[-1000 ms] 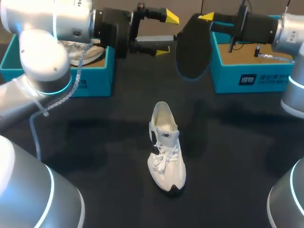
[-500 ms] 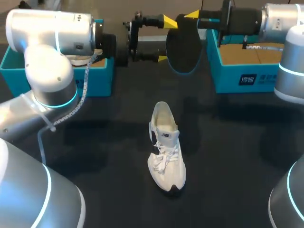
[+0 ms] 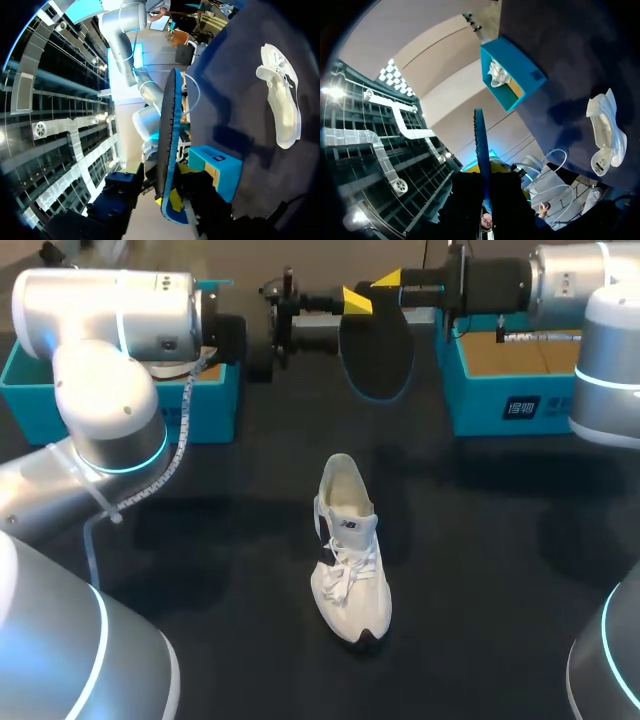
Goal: Take the shoe out of the shoebox, open the shoe tongue, remove and reinsert the insole, then place the shoe into the shoebox
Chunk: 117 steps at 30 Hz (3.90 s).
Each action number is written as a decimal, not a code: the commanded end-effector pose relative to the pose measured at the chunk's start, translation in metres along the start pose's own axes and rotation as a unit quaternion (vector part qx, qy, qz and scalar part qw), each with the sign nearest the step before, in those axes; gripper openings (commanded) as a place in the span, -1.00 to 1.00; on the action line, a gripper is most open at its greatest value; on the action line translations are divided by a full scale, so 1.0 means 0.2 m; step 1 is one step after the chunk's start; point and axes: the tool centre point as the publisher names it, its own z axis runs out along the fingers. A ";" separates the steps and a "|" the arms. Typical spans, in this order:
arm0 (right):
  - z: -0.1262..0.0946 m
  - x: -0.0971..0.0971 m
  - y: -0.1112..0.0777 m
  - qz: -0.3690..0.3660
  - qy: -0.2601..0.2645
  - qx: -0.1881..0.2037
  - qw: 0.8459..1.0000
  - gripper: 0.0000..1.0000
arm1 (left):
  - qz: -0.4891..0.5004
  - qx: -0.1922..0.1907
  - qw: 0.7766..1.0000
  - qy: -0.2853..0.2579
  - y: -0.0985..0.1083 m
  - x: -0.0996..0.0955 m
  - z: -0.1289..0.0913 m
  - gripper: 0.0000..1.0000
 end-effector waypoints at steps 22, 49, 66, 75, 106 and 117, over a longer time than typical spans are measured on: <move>-0.19 -0.09 -0.17 -0.149 -0.009 0.009 0.989 1.00 | -0.003 0.019 1.000 -0.009 0.00 -0.03 -0.06 -1.00; -0.31 -0.14 -0.25 -0.254 -0.030 0.052 0.965 1.00 | -0.035 0.008 0.999 -0.033 -0.04 -0.02 -0.11 -1.00; -0.53 -0.18 -0.28 -0.319 -0.040 0.065 0.945 1.00 | -0.032 0.003 0.999 -0.027 -0.03 -0.03 -0.15 -1.00; -0.59 -0.20 -0.28 -0.312 -0.043 0.054 0.947 1.00 | -0.047 0.017 0.999 0.003 -0.02 0.00 -0.14 -1.00; -0.59 -0.20 -0.28 -0.312 -0.043 0.054 0.947 1.00 | -0.218 0.036 0.975 0.009 -0.03 0.03 -0.13 -1.00; -0.59 -0.20 -0.28 -0.312 -0.043 0.054 0.947 1.00 | -0.502 0.034 0.864 0.024 -0.12 0.02 -0.11 -1.00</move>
